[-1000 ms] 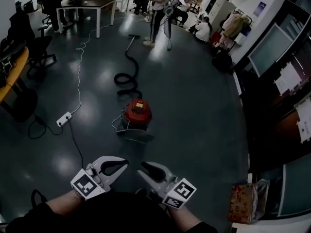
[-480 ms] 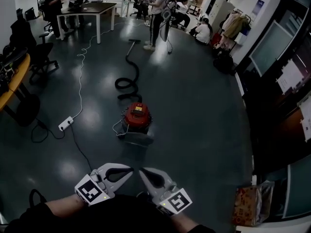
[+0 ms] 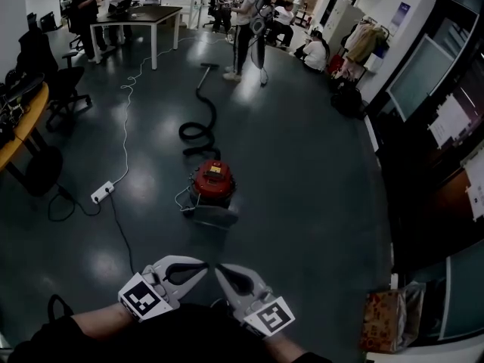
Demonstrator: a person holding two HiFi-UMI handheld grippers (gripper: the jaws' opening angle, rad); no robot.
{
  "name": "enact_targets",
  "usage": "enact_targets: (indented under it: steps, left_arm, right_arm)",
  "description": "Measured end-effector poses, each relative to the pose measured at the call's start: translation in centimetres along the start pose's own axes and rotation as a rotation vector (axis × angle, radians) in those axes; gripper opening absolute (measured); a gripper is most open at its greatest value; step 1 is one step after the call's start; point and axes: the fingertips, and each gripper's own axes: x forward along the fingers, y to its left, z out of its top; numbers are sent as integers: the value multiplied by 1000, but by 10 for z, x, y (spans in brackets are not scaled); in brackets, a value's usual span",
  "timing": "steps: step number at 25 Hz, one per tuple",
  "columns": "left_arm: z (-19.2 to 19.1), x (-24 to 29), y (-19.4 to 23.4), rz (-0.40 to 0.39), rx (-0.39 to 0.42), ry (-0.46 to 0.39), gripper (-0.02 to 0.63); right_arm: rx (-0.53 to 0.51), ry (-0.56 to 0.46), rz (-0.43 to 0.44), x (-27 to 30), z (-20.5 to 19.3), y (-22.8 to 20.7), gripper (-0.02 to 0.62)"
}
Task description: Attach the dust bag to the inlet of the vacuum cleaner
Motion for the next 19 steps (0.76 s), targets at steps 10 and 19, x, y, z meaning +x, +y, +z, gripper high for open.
enact_targets:
  steps: [10,19]
  left_arm:
    - [0,-6,-5,8,13,-3,2]
    - [-6,-7,-3,23,8,-12,2]
  right_arm:
    - [4,1,-10,-3,-4,5,3]
    - [12,5,-10,-4,-6,5,3]
